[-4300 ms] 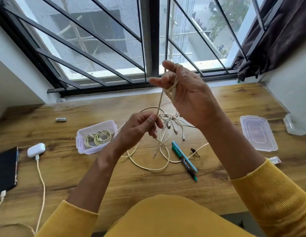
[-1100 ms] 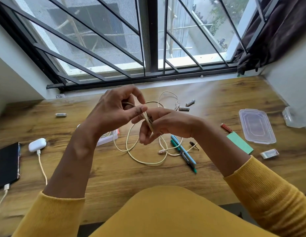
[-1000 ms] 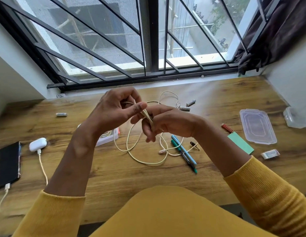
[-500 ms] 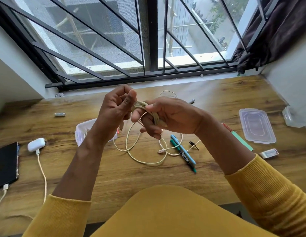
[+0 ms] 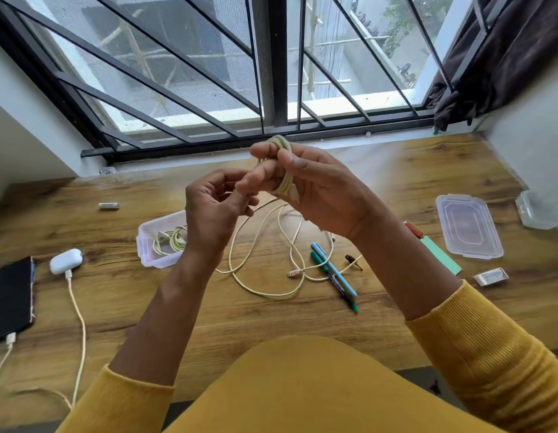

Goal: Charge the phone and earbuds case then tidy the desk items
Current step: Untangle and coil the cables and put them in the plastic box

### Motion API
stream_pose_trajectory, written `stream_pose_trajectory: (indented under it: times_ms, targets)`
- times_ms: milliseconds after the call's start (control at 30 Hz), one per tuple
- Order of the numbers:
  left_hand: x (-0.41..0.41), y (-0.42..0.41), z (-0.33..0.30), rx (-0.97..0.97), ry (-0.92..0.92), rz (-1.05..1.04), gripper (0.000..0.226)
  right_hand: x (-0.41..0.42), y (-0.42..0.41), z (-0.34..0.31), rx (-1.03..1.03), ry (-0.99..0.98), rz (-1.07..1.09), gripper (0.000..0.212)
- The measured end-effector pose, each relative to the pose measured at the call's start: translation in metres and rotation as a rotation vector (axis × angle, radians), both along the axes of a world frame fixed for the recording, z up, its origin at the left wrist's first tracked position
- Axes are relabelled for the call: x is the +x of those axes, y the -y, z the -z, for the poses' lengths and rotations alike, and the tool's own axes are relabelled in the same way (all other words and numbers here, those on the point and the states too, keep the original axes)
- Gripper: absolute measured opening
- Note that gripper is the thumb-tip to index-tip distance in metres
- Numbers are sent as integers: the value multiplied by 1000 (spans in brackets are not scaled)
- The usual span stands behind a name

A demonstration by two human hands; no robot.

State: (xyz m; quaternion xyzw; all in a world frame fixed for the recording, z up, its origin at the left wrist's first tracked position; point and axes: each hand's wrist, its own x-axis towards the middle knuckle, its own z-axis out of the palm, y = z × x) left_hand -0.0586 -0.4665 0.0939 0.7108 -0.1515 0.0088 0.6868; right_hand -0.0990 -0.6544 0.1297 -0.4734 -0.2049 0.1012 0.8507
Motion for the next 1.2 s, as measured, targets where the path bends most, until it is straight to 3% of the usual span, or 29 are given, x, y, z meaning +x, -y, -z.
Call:
stream_pose_trajectory:
  times_ms: [167, 333, 433, 700, 800, 933, 1200]
  targets:
    - [-10, 6, -6, -13, 32, 63, 19, 6, 2, 2, 42, -56, 23, 36]
    - [-12, 10, -17, -114, -114, 85, 15, 6, 1, -1, 113, -126, 6, 34]
    - [-7, 6, -23, -90, -204, 168, 25, 6, -2, -1, 93, -134, -38, 32]
    - [5, -5, -32, 155, 41, 369, 46, 1, -2, 3, 43, -148, -159, 32]
    - [5, -3, -27, 169, 131, 342, 48, -1, 0, 5, 69, -193, -151, 33]
    - [-1, -1, -26, 248, 248, 263, 32, -5, 1, 9, 70, -236, -116, 35]
    - [-1, -7, -24, 264, 261, 100, 35, -8, 13, 19, -35, -326, 87, 32]
